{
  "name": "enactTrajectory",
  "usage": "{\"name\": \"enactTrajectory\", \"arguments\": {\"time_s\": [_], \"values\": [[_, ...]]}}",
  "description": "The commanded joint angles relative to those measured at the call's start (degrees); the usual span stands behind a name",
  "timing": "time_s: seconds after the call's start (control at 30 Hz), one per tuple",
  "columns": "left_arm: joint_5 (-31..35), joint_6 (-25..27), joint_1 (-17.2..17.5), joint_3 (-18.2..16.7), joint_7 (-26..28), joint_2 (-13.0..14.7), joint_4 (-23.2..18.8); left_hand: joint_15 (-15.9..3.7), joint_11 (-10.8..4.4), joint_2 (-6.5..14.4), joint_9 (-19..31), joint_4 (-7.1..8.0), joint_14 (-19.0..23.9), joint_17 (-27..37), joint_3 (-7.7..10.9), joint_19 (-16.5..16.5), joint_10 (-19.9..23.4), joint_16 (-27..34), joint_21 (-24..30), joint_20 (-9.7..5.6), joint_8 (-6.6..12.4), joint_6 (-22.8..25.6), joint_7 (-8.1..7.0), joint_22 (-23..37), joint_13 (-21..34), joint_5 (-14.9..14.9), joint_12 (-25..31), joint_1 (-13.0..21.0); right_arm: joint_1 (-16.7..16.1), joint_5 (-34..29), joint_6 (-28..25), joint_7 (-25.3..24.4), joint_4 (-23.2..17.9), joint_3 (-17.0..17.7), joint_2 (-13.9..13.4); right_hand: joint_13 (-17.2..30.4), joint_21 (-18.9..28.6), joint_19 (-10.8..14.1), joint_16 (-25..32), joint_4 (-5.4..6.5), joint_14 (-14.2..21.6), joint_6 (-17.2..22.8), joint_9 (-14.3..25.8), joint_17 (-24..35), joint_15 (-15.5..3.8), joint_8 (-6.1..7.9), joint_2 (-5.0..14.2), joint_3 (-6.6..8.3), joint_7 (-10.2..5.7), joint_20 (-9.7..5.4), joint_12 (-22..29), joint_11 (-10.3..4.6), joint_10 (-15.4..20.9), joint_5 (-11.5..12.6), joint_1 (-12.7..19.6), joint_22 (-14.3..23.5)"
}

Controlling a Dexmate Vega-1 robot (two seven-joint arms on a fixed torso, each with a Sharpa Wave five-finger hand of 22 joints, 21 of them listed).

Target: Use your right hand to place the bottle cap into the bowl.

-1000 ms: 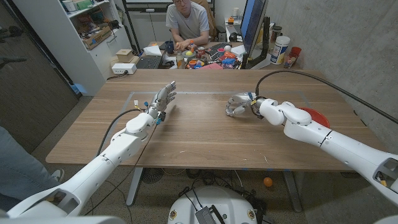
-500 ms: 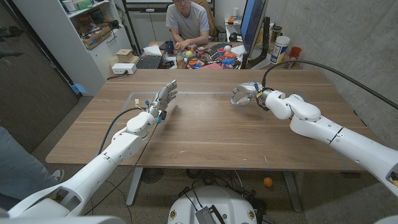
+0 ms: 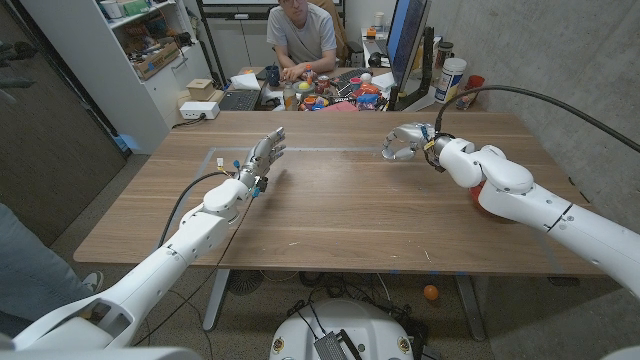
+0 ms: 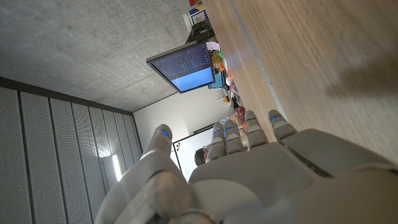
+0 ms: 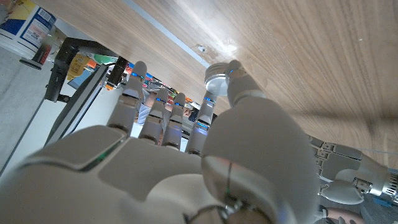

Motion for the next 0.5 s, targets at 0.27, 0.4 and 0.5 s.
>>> {"name": "enactTrajectory", "arguments": {"time_s": [0.27, 0.4, 0.5], "values": [[0.2, 0.0, -2.1, 1.1, -2.2, -0.6, 2.0, -0.31, -0.01, 0.4, 0.2, -0.24, 0.0, 0.2, 0.49, -0.3, 0.2, -0.3, 0.4, 0.20, 0.31, 0.6, 0.12, 0.2, 0.1, -0.3, 0.3, 0.0, -7.2, 1.3, -9.8, 0.5, -7.6, 6.0, -5.6, 0.2, -0.1, 0.5, 0.0, 0.13, 0.0, 3.5, 4.7, 0.3, -0.03, 0.51, 0.80, -0.33, -2.79, 0.08, -0.2, 0.05, 0.3, -0.3, 0.2, 0.2], [0.3, 0.0, -2.7, 1.3, -2.6, -0.8, 2.4, -0.30, -0.04, 0.4, 0.2, -0.26, 0.0, 0.2, 0.53, -0.3, 0.2, -0.3, 0.4, 0.23, 0.30, 0.6, 0.12, 0.2, 0.1, -0.3, 0.3, 0.1, -9.3, 1.9, -11.9, -0.3, -9.0, 7.4, -7.2, 0.2, -0.2, 0.5, 0.0, 0.11, 0.0, 3.5, 4.8, 0.3, -0.09, 0.51, 0.91, -0.33, -2.75, 0.09, -0.2, 0.07, 0.4, -0.4, 0.4, 0.2], [0.5, 0.0, -3.0, 1.5, -2.9, -0.8, 2.7, -0.40, -0.13, 0.4, 0.2, -0.28, 0.0, 0.2, 0.56, -0.3, 0.1, -0.3, 0.4, 0.27, 0.30, 0.6, 0.07, 0.2, 0.1, -0.4, 0.2, 0.1, -11.1, 2.7, -13.5, -1.2, -9.9, 8.6, -8.4, 0.2, -0.2, 0.4, 0.0, 0.08, 0.0, 3.6, 4.8, 0.3, -0.12, 0.53, 0.95, -0.37, -2.69, 0.09, -0.2, 0.11, 0.4, -0.4, 0.5, 0.2]]}}
